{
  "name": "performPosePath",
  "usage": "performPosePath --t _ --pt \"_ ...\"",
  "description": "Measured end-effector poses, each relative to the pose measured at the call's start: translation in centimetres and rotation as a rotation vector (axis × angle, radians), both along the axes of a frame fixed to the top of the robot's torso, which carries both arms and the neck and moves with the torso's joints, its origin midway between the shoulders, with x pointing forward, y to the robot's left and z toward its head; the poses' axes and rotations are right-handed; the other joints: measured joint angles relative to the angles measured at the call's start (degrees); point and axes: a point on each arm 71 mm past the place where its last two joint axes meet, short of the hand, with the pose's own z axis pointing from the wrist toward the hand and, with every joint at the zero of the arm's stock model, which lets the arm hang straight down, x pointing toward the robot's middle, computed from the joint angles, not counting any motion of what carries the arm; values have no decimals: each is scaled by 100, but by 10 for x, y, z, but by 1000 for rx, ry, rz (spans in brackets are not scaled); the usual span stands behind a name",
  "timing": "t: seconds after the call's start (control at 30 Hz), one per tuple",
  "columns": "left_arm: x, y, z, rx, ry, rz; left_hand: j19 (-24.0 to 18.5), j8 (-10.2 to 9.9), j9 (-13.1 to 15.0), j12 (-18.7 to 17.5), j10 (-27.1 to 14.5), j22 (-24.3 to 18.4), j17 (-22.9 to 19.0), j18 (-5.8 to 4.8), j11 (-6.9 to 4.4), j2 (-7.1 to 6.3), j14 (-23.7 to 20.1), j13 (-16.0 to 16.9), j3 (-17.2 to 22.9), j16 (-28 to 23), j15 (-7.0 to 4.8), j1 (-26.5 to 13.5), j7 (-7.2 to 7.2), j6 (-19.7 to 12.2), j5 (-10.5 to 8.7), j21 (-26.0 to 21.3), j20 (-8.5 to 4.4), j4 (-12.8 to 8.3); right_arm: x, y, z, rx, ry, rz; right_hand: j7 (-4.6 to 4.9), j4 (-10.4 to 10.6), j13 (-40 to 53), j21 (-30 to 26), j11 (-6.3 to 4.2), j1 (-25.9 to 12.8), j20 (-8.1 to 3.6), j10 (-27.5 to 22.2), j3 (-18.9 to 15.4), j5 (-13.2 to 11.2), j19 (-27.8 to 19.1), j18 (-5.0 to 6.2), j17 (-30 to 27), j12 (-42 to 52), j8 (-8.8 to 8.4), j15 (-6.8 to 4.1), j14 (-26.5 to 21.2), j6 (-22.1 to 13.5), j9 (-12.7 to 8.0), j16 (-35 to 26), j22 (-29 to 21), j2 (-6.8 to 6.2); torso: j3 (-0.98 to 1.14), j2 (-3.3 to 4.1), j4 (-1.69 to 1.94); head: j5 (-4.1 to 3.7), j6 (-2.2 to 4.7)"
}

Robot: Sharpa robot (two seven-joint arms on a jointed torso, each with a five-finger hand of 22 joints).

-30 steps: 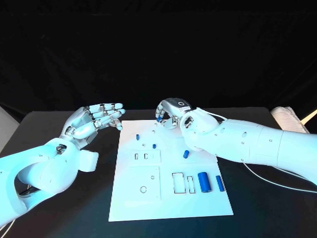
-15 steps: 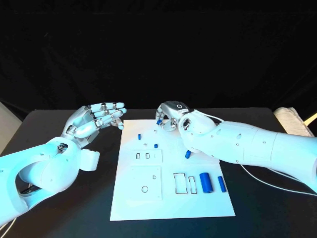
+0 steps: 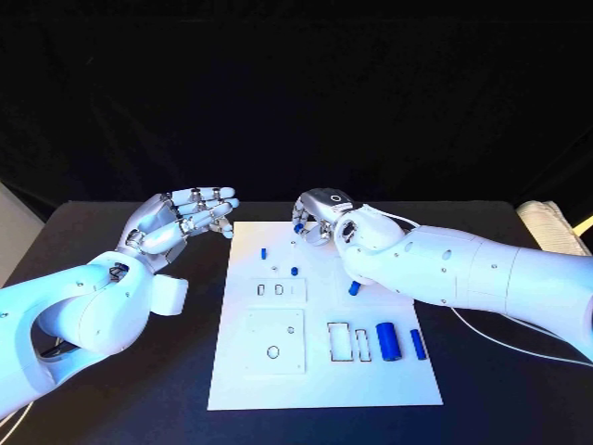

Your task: Assemble the parts on the task board

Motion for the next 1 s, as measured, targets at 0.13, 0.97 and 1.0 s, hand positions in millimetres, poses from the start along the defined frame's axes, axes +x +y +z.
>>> performPosePath --t 0.13,0.97,1.0 --pt "0 0 1 0 -1 0 0 0 0 0 0 0 0 0 0 0 0 0 0 0 0 0 0 0 0 0 0 0 1 1 0 -1 -1 -2 0 0 2 0 0 -15 0 0 0 -1 0 0 0 0 -23 0 0 0 1 0 0 -15 -2 3 -1 1 -1" --pt "1 2 2 3 -2 4 0 0 0 0 0 13 -1 0 0 0 -41 0 16 22 -1 0 0 0 0 35 0 -17 -1 -10 -1 -15 20 -5 134 135 -302 -2025 270 117 265 -1615 -1026 -75 -1149 316 -1711 -225 -646 257 -359 -933 -43 -977 -2286 -107 5 19 -12 20 14" --pt "1 2 2 4 -2 5 0 0 0 0 0 13 -1 0 0 0 -41 0 16 22 -1 0 0 0 0 35 0 -16 -3 -13 -1 -13 20 -3 134 146 -302 -2025 269 131 265 -1618 -1065 -75 -1148 316 -1714 -198 -646 257 -359 -933 -43 -977 -2289 -92 5 19 -13 20 16"
